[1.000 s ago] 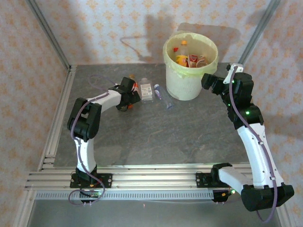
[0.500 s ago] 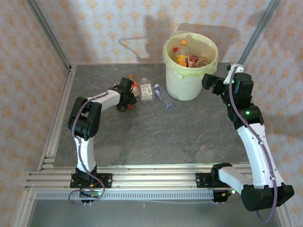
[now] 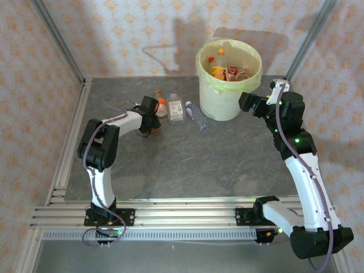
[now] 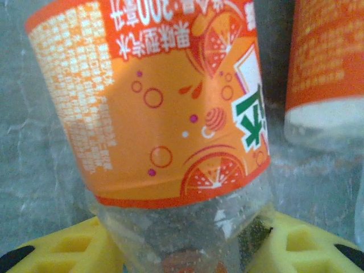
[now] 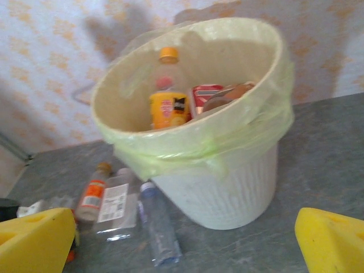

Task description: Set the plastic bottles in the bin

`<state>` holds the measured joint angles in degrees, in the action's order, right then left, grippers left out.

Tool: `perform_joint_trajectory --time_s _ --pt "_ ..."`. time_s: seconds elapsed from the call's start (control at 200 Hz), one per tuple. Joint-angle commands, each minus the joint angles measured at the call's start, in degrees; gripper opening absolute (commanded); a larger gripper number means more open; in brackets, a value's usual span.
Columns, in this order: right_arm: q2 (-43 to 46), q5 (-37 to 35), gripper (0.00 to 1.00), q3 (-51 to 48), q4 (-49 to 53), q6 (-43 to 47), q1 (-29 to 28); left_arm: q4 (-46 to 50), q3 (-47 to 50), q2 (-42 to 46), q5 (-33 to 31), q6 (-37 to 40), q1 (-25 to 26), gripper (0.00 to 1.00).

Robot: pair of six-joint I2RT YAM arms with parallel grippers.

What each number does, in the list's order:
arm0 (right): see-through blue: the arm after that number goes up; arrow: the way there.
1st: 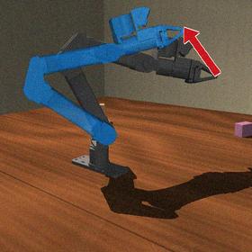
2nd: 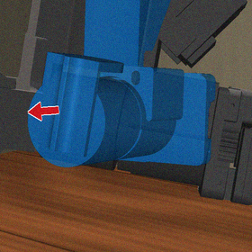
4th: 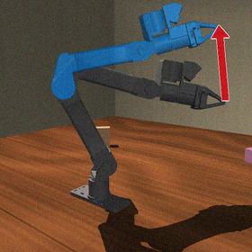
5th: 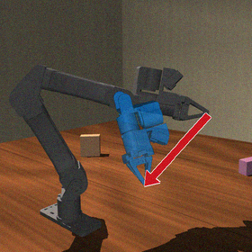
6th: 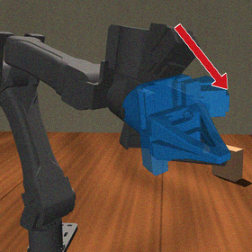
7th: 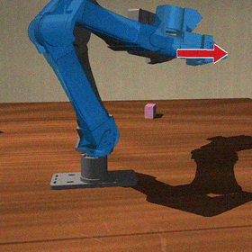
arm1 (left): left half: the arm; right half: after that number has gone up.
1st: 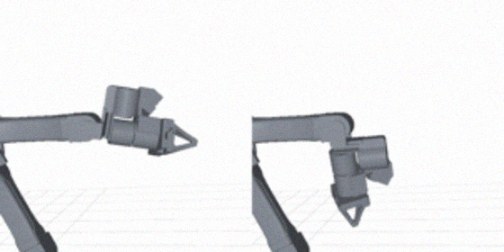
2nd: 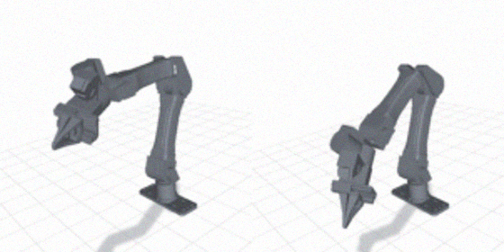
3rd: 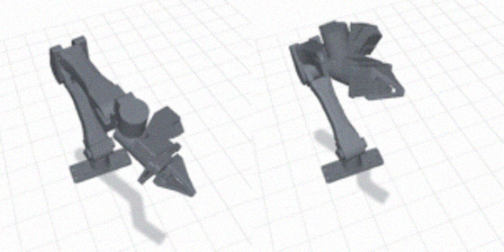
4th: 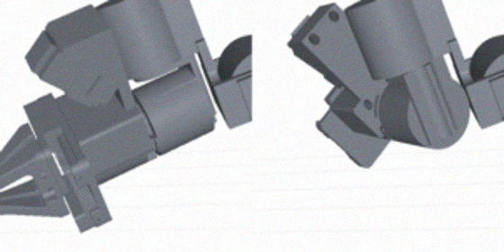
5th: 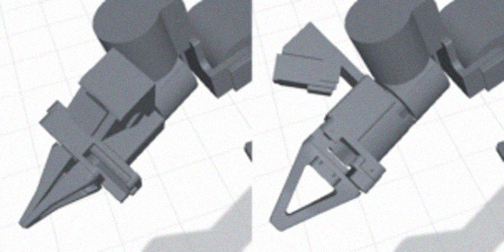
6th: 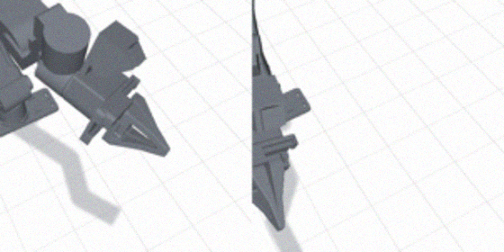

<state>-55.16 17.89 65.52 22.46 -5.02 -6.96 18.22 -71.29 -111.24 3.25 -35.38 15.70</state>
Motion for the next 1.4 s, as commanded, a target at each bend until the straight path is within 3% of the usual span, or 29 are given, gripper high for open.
perform_joint_trajectory --time_s 0.0,0.175,0.41,0.53,0.691,0.956,1.126,1.396 --pt "1.60 6.28 0.99 -1.34 -4.18 -2.10 0.04 -2.80 3.17 6.43 0.89 3.59 0.20 0.32" --pt "2.50 11.21 0.99 -3.37 -7.15 -4.58 -0.24 -6.13 6.90 15.83 2.57 9.12 2.48 0.29" --pt "0.90 22.44 0.99 -4.63 -16.33 -13.61 -2.33 -10.18 5.87 28.34 10.43 12.05 7.69 0.29" --pt "-1.09 27.87 0.99 -3.42 -20.49 -15.37 -5.44 -13.35 4.43 32.32 15.69 13.03 8.97 0.29" --pt "-5.93 29.75 0.99 1.79 -18.86 -12.84 -10.33 -20.05 4.53 35.88 25.27 11.96 9.32 0.29" --pt "-17.54 33.52 0.99 12.90 -16.89 -14.93 -14.74 -27.80 5.87 37.96 40.34 10.75 9.74 0.30" --pt "-23.03 37.62 0.99 18.82 -14.42 -10.36 -18.32 -24.20 3.91 37.51 43.68 13.53 11.21 0.30" --pt "-30.27 34.73 0.99 26.57 -7.84 -6.60 -21.12 -24.46 2.48 35.96 46.39 15.22 12.52 0.30"
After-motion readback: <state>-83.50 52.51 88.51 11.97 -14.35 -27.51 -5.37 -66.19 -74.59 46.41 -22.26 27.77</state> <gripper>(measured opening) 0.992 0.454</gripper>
